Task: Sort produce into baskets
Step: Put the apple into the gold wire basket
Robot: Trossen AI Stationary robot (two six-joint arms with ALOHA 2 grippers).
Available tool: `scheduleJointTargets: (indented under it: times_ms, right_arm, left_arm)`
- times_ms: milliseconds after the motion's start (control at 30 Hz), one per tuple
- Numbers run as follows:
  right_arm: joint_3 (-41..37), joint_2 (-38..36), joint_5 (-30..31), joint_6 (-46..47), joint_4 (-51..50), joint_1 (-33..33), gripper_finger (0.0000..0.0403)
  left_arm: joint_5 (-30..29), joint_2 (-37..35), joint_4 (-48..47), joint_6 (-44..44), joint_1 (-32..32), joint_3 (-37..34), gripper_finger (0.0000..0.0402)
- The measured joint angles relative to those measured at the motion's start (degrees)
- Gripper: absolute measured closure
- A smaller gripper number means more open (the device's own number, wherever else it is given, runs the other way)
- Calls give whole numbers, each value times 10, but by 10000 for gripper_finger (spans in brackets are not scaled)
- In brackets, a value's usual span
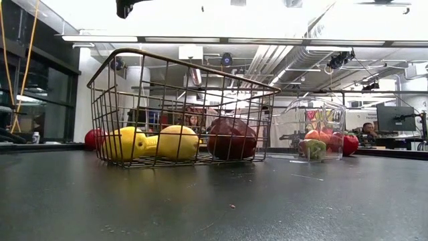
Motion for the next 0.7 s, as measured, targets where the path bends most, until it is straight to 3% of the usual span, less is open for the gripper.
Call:
scheduleJointTargets:
  times_ms: [100, 233, 333, 433, 533, 600, 700]
  right_arm:
    - [0, 4, -16, -13, -1, 0, 31]
    - [20, -11, -24, -46, -74, -7, 83]
    - [49, -42, 14, -85, -161, -21, 126]
    - [80, -84, 82, -120, -253, -47, 127]
    - [111, -130, 192, -132, -320, -87, 127]
    - [121, -161, 279, -142, -328, -119, 127]
    - [122, -199, 381, -210, -262, -183, 124]
  left_arm:
    - [0, 0, 0, 0, 0, 0, 131]
    - [0, 0, 0, 0, 0, 0, 131]
    - [0, 0, 0, 0, 0, 0, 131]
    - [-3, 0, 0, 0, 0, 0, 131]
    - [-6, 0, 0, 0, 0, 0, 131]
    - [-9, 0, 1, 0, 0, 0, 131]
    - [-9, 0, 0, 0, 0, 0, 131]
